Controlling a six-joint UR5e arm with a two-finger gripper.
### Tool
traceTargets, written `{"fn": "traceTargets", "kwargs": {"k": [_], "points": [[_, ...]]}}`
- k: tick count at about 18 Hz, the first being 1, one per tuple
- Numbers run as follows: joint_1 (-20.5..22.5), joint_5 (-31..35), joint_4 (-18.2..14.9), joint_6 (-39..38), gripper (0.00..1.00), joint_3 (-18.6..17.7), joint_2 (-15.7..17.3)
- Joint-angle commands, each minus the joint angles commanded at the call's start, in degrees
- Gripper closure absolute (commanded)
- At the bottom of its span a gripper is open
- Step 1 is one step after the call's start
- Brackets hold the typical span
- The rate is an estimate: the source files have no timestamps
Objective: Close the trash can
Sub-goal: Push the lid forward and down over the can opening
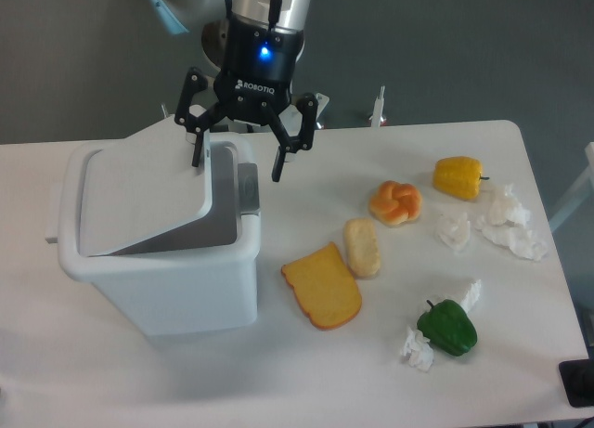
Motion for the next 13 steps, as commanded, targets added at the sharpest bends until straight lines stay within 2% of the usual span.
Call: {"fn": "traceTargets", "kwargs": {"k": [13], "points": [[-0.1, 1.2, 0.0, 0.0, 0.0, -1.0, -0.8]]}}
